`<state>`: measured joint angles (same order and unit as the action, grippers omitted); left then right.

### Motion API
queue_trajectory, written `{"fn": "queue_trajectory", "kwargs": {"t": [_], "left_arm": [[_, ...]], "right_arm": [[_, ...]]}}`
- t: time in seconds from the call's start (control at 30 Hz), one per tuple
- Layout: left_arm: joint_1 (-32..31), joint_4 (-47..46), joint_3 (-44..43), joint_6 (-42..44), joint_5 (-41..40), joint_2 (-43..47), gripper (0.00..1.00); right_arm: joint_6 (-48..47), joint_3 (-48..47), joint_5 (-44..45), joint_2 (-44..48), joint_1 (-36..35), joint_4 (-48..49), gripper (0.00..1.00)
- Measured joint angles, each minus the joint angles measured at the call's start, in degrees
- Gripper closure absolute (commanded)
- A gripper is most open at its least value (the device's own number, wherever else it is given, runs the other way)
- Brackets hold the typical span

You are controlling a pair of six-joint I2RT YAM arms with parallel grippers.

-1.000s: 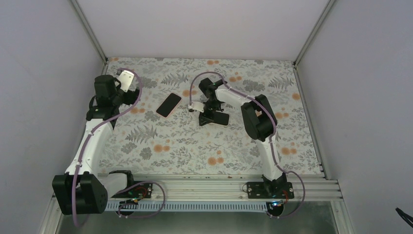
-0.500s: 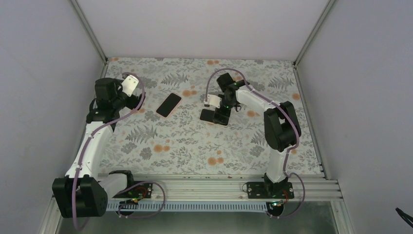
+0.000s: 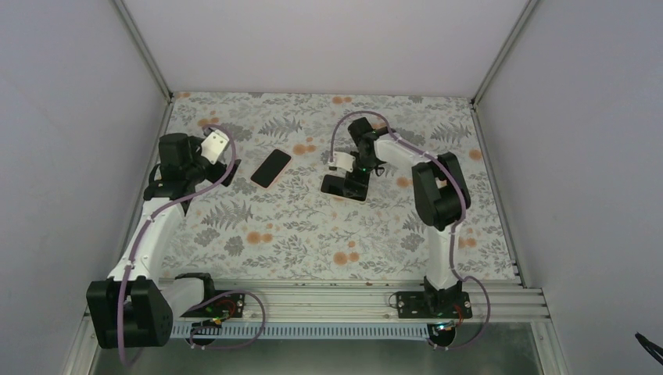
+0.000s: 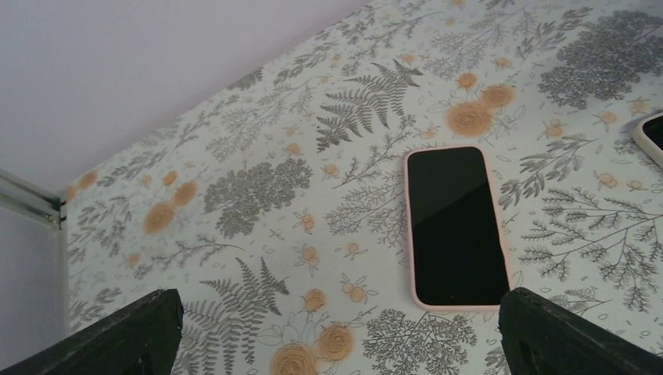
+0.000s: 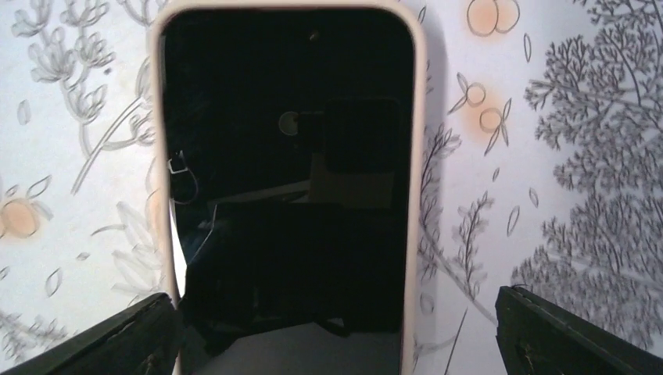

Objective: Take the phone out of the phone case
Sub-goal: Pick up the phone at the center of the board.

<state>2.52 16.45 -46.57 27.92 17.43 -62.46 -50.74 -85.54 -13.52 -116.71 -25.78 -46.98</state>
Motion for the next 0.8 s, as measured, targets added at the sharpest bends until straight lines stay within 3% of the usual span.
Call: {"fn": "queue_trajectory", "kwargs": {"t": [0.27, 0.8], "left_arm": [[0.0, 0.3, 0.2, 0.6, 1.8, 0.0, 0.0], [0.0, 1.0, 0.7, 1.2, 4.3, -0.4, 0.0]], "right_arm": [[-0.3, -9.9, -3.2, -7.5, 0.4, -5.5, 0.0], [-1.4, -10.6, -5.3, -8.9, 0.9, -11.3, 0.0]]}}
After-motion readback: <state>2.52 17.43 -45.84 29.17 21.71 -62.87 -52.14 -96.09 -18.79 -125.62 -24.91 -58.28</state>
